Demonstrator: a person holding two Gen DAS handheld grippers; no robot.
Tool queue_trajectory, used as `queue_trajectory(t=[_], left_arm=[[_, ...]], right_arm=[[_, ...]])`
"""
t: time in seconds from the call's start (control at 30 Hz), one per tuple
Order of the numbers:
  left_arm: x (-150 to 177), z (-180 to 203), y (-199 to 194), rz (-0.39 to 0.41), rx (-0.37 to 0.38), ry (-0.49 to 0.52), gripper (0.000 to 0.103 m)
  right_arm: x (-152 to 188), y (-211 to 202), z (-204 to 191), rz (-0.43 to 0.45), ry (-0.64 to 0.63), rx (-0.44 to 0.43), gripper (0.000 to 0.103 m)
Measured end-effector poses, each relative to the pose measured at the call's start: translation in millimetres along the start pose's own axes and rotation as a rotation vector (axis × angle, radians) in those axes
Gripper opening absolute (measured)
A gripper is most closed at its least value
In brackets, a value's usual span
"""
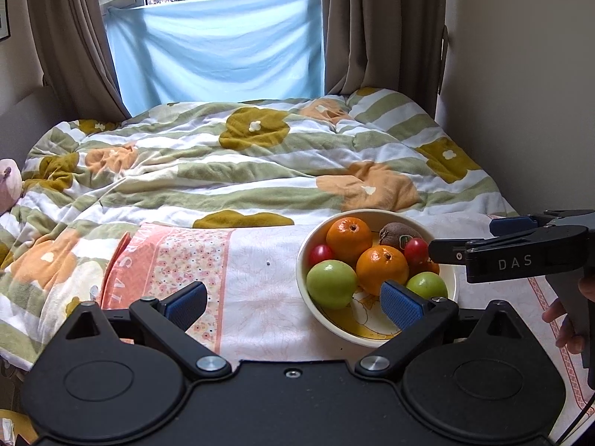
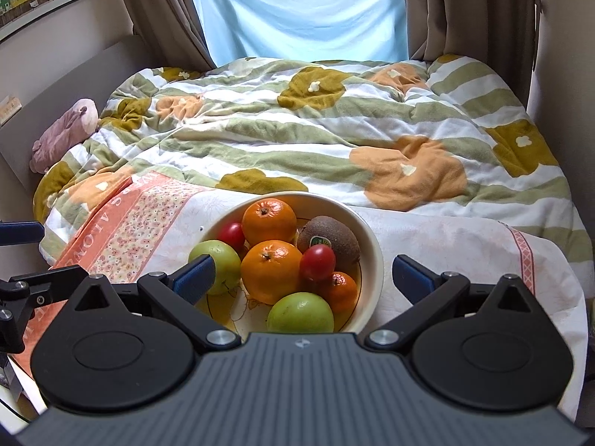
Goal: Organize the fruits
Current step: 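Withdraw both grippers from the bowl toward the tangerine and kiwi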
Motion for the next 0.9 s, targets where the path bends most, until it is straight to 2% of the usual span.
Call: queue_trajectory(t=[0.43, 0.7, 0.9], left_arm=[[6.6, -22.3, -56.2, 0.110, 0.005, 0.013, 0.101], [20.4, -30.6, -79.9, 0.154, -0.001, 0.074, 0.101], [39.3, -38.3, -86.2, 0.182, 0.034, 0.105, 0.101]], right_arm=[[7.3, -72.9, -28.2, 0.081, 0.029, 0.081, 0.103], [28.0, -107.8, -52.1, 0.113, 0.050, 0.124, 0.103], [50.1, -123.5, -68.3, 0.114, 0.080, 0.187, 0.103]])
Point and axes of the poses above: each gripper's, at about its wrist camera, not at the fingertips, and y roughly the way its jaws point, z to its right, x to its underside, the point moved 2 cm from there along y, roughly the way its jaws point, and after that the axes turned 5 degrees about y, right-handed, at the moved point
